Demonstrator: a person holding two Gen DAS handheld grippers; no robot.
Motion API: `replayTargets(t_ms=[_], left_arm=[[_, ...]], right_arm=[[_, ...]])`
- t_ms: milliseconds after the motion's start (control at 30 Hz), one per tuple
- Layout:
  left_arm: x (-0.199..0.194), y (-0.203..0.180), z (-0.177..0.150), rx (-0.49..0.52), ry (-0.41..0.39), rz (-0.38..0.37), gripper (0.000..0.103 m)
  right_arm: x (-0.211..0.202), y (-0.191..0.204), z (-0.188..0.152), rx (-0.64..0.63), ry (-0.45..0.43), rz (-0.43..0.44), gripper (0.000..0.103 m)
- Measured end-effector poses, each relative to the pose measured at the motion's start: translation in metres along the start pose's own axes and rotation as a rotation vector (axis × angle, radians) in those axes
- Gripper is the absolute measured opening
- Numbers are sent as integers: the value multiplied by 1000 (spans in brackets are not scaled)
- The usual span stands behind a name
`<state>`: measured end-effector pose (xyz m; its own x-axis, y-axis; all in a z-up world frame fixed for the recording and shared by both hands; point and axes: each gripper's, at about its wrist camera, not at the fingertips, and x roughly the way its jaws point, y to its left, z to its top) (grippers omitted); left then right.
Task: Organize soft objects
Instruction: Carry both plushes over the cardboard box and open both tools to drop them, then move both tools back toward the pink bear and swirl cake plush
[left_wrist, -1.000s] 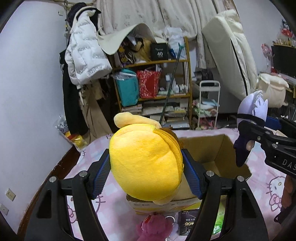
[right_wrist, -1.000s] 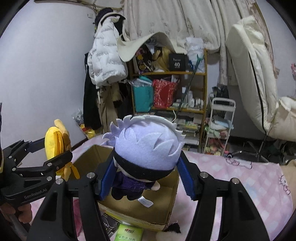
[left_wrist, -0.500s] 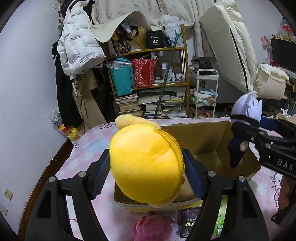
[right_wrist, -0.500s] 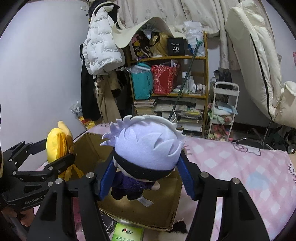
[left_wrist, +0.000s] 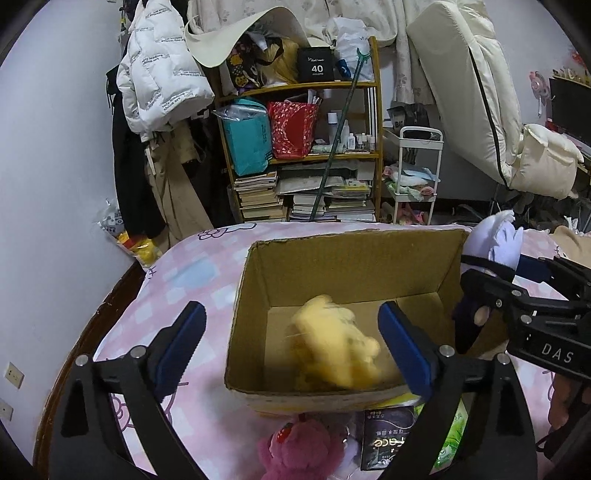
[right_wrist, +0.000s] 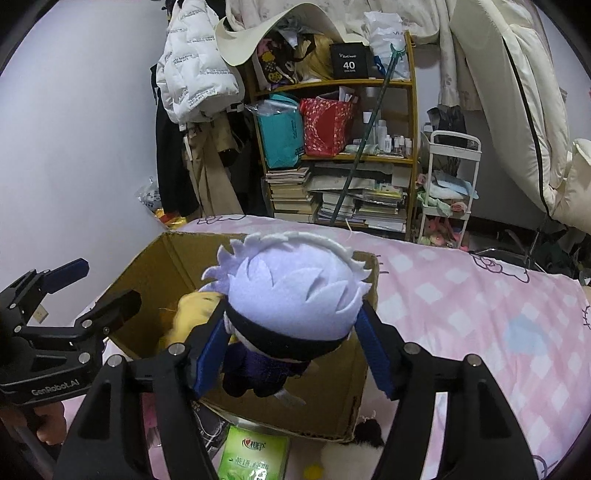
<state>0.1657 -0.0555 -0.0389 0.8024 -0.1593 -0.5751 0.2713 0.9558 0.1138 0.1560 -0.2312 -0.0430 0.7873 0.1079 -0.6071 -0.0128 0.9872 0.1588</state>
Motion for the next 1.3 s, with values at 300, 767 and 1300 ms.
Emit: replayTargets(t_ms=[300, 767, 1300], left_arm=[[-22, 8, -3, -23, 13, 24, 98], [-79, 32, -17, -34, 56, 64, 100], [-102, 45, -52, -34, 190, 7, 100]], right_arm=[[-24, 3, 0, 20, -42, 5, 91], [-77, 23, -7, 7, -38, -34, 91], [-91, 41, -50, 49, 128, -10, 91]])
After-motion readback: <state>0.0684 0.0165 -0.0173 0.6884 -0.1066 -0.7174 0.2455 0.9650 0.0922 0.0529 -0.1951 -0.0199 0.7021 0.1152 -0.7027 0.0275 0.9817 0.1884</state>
